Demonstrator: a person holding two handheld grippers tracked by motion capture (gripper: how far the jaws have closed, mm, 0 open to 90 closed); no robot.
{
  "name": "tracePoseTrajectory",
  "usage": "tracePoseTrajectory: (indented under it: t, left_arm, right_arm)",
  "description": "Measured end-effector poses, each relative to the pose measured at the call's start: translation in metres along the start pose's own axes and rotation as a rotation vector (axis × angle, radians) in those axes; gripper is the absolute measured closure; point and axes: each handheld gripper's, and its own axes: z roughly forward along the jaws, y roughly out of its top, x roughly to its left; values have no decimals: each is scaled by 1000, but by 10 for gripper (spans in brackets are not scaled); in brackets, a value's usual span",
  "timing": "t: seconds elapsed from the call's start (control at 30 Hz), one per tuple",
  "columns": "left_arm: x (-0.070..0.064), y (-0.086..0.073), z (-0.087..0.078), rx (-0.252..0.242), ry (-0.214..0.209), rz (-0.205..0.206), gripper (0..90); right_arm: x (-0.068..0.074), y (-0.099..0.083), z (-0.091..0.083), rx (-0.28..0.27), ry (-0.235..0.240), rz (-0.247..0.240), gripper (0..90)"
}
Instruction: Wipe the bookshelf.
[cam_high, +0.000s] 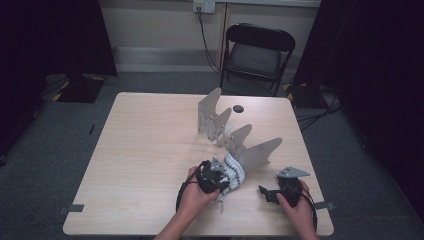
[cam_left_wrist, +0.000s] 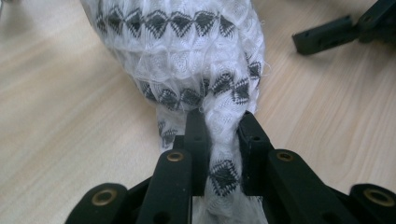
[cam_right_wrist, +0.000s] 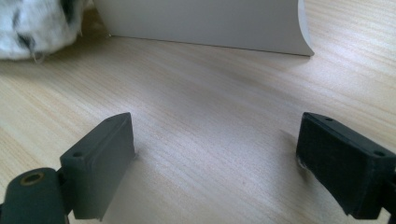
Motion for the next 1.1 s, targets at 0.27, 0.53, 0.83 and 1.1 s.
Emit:
tracePoseTrajectory:
  t: [0.27, 0.53, 0.83, 1.1]
  left_arm:
    - [3, -8, -5, 5, -2, -14, 776]
    - [9, 24, -56, -128, 39, 6, 775]
    - [-4, 56, -87, -219, 38, 56, 776]
    - [-8, 47, -61, -193, 15, 49, 775]
  right_arm:
    - [0, 0, 0, 0, 0, 0, 106]
    - [0, 0, 0, 0, 0, 0, 106]
    - [0, 0, 0, 0, 0, 0, 106]
    - [0, 0, 0, 0, 0, 0, 106]
